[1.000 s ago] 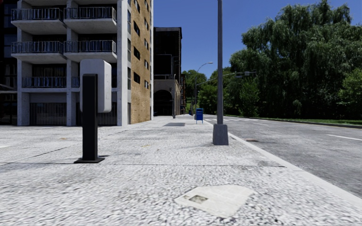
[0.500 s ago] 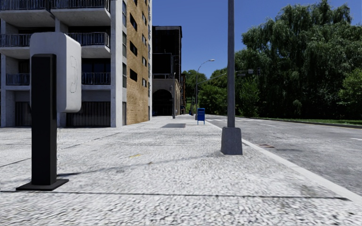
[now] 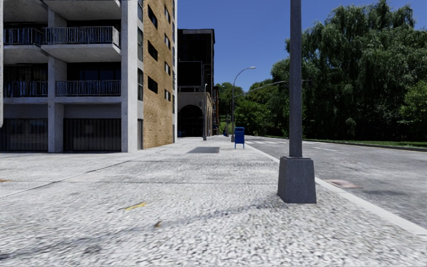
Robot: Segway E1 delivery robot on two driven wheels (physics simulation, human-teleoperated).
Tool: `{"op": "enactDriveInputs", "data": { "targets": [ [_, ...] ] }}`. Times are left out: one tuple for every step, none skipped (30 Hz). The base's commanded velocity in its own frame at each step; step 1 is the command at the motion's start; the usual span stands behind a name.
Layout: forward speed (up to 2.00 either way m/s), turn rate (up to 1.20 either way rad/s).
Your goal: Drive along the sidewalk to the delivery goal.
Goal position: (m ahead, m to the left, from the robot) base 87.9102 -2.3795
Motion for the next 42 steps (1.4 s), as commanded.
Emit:
{"op": "enactDriveInputs", "data": {
  "targets": [
    [2.0,0.04],
    [2.0,0.03],
    [2.0,0.03],
    [2.0,0.08],
    [2.0,0.08],
    [2.0,0.15],
    [2.0,0.23],
    [2.0,0.23],
    [2.0,0.25],
    [2.0,0.25],
    [2.0,0.25],
    [2.0,0.25],
    [2.0,0.25],
    [2.0,0.25],
    [2.0,0.25],
    [2.0,0.25],
    [2.0,0.25],
    [2.0,0.25],
    [2.0,0.25],
    [2.0,0.25],
    [2.0,0.25],
    [2.0,0.23],
    [2.0,0.23],
    [2.0,0.07],
    [2.0,0.0],
    [2.0,0.0],
    [2.0,0.0],
    [2.0,0.0],
    [2.0,0.0],
    [2.0,0.0],
    [2.0,0.0],
    [2.0,0.0],
    [2.0,0.0],
    [2.0,0.0],
    [2.0,0.0],
    [2.0,0.0],
    [2.0,0.0],
    [2.0,0.0],
    [2.0,0.0],
    [2.0,0.0],
    [2.0,0.0],
    [2.0,0.0]
  ]
}}
